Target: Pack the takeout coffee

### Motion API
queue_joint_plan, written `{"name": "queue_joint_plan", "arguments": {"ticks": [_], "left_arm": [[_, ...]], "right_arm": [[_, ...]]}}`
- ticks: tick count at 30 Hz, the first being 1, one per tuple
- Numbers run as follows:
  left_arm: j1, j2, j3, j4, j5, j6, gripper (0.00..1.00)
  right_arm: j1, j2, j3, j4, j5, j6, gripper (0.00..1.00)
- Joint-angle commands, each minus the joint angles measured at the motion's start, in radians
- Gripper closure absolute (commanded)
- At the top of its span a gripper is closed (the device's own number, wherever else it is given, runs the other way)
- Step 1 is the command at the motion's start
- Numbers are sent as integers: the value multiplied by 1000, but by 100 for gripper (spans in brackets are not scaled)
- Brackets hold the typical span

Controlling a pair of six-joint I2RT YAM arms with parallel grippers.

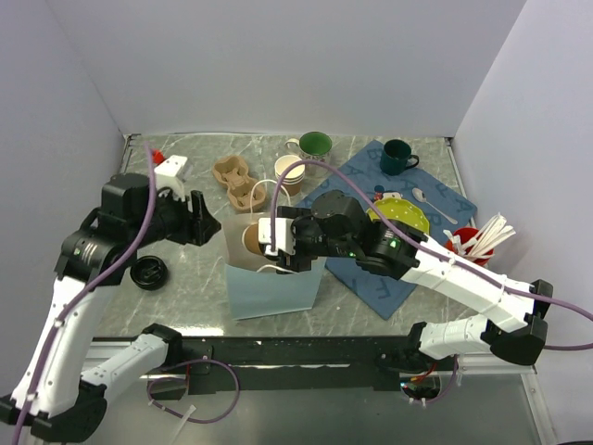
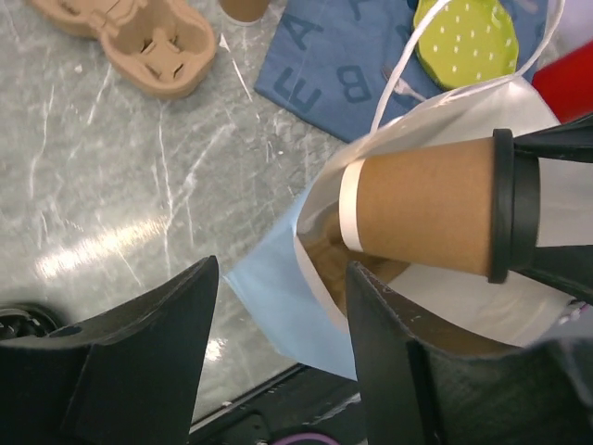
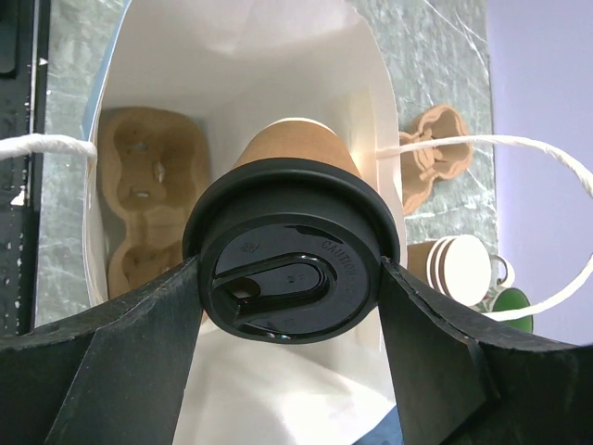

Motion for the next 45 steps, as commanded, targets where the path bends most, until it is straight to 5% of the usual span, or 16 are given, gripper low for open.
{"name": "queue_joint_plan", "arguments": {"ticks": [1, 12, 25, 30, 31, 32, 36, 45], "left_arm": [[-2, 52, 48, 63, 71, 131, 37], [-7, 226, 114, 130, 259, 192, 38], [-113, 283, 70, 102, 264, 231, 44], [-131, 283, 39, 117, 223, 273, 55], [-131, 283, 39, 123, 211, 275, 61], [-133, 283, 43, 142, 203, 270, 77], [-139, 258, 37, 203, 232, 264, 99], [-147, 171, -15, 235, 238, 266, 99]], "right_arm": [[-3, -27, -16, 68, -45, -16, 52], [-4, -42, -45, 86, -93, -22, 53], [-4, -63, -98, 119, -88, -33, 53], [-3, -60, -98, 120, -94, -22, 53], [-3, -59, -101, 116, -96, -21, 53], [-6, -56, -101, 116, -96, -18, 53], [-20, -43, -98, 120, -102, -1, 53], [-86, 6, -32, 70, -200, 33, 53]]}}
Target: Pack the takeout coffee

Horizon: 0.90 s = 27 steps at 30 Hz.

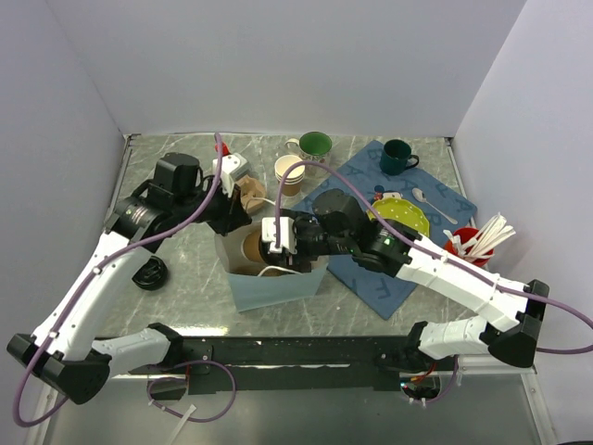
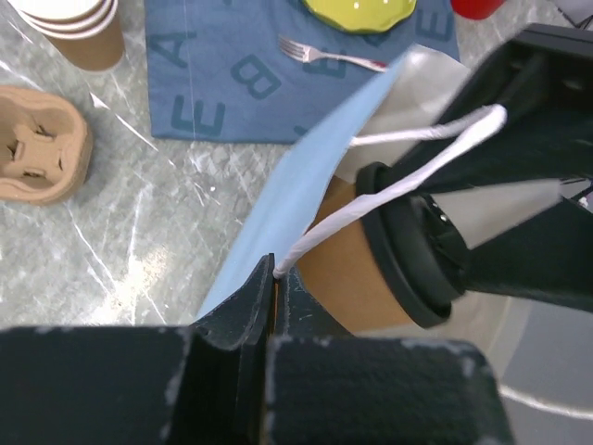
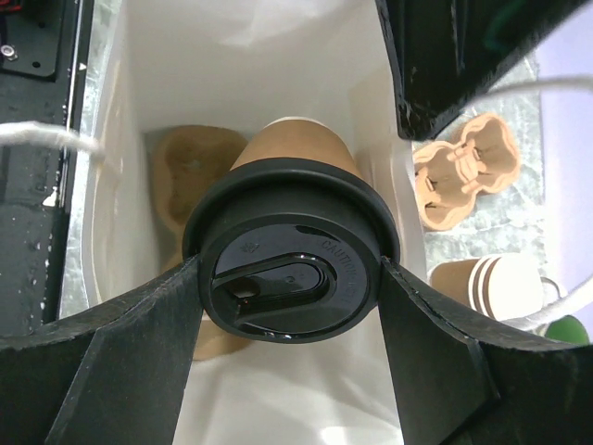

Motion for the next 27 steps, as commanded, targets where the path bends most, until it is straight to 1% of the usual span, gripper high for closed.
{"name": "queue_joint_plan", "arguments": {"ticks": [1, 7, 12, 19, 20, 22, 23, 27], "left_arm": [[-6, -64, -14, 87, 18, 8, 99], [-9, -57, -1, 103, 51, 0, 99], [-9, -77, -20, 77, 20, 4, 99], [-9, -97, -20, 101, 26, -2, 99], [-9, -98, -21, 106, 27, -38, 99], [-9, -101, -23, 113, 31, -43, 99], [-9, -101, -20, 110, 28, -40, 99], [-9, -80, -6, 83, 15, -28, 99]], "right_arm": [[-20, 11, 54, 1, -57, 21, 53], [-20, 37, 59, -6, -11, 35, 53], [-43, 52, 125, 12, -6, 99, 53], [-41, 72, 67, 38, 92, 74, 54], [-41, 75, 59, 41, 105, 61, 54], [-41, 89, 51, 37, 129, 47, 54], [-41, 92, 50, 43, 161, 45, 54], [-41, 117, 53, 55, 204, 44, 54]]}}
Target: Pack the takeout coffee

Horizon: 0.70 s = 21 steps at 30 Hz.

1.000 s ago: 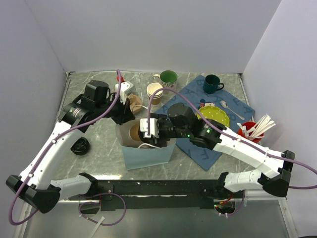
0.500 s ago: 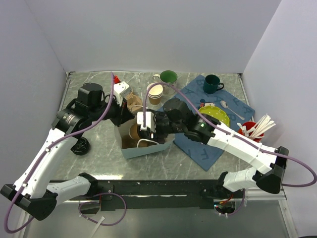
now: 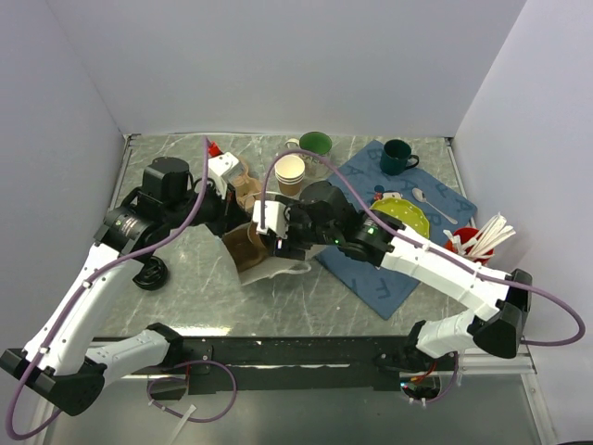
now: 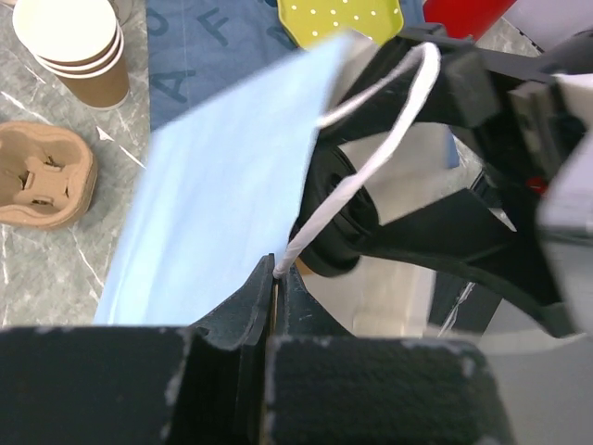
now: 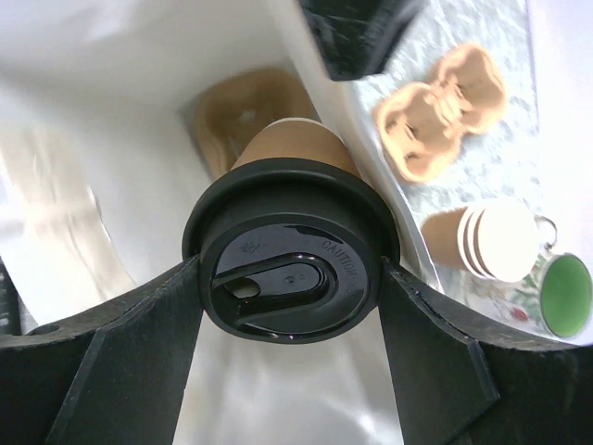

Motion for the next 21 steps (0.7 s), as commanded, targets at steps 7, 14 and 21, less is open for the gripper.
{"name": "queue_joint_plan", "arguments": {"ticks": [7, 14, 21], "left_arm": [[-4, -23, 19, -26, -77, -29, 99], [-4, -60, -15, -71, -187, -246, 99], [-4, -147, -71, -73, -347, -502, 95]], "right_arm": [[-3, 5, 98, 19, 50, 54, 54], [-3, -21, 243, -37, 16, 117, 54], [-6, -24, 260, 55, 109, 192, 55]]}}
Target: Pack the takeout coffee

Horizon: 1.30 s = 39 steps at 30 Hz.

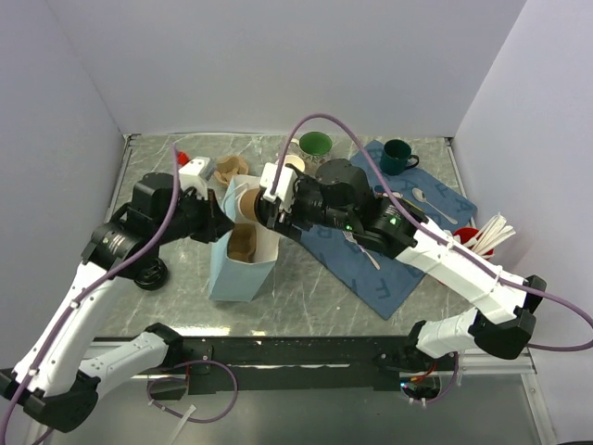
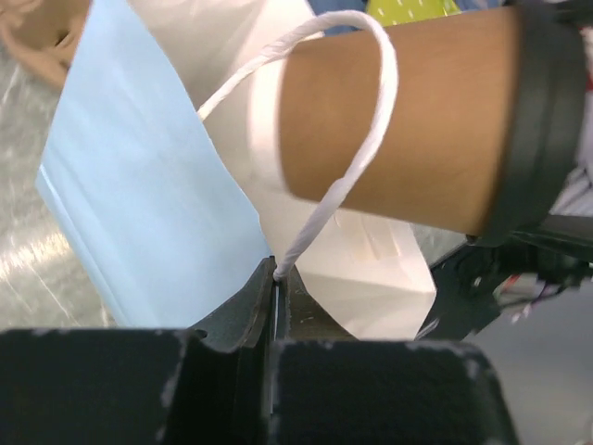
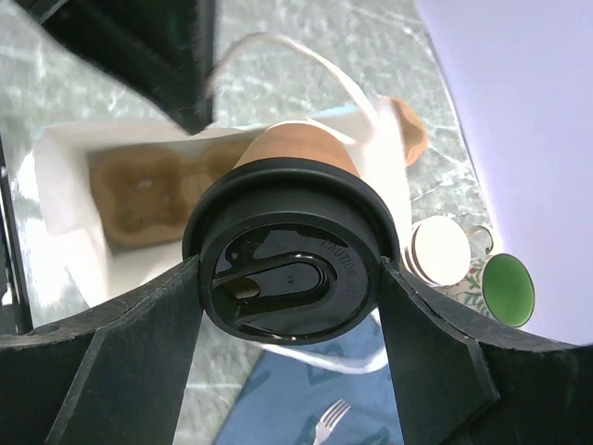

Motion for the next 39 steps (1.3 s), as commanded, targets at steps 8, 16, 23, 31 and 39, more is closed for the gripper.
{"name": "queue_joint_plan", "arguments": {"ticks": [8, 16, 23, 31, 39], "left_arm": [[-4, -53, 33, -76, -225, -308, 49], [-4, 15, 273, -151, -409, -39, 35], [-3, 153, 398, -38, -464, 312, 31], [25, 318, 415, 2, -325, 552, 32], [103, 319, 361, -51, -201, 751, 34]], "right_arm": [[-4, -11, 97, 102, 72, 113, 55], [-4, -35, 133, 113, 44, 133, 55], [-4, -107, 98, 154, 33, 154, 55], [-4, -253, -79, 211, 18, 188, 55], [-3, -428, -181, 181, 38, 267, 55]]}}
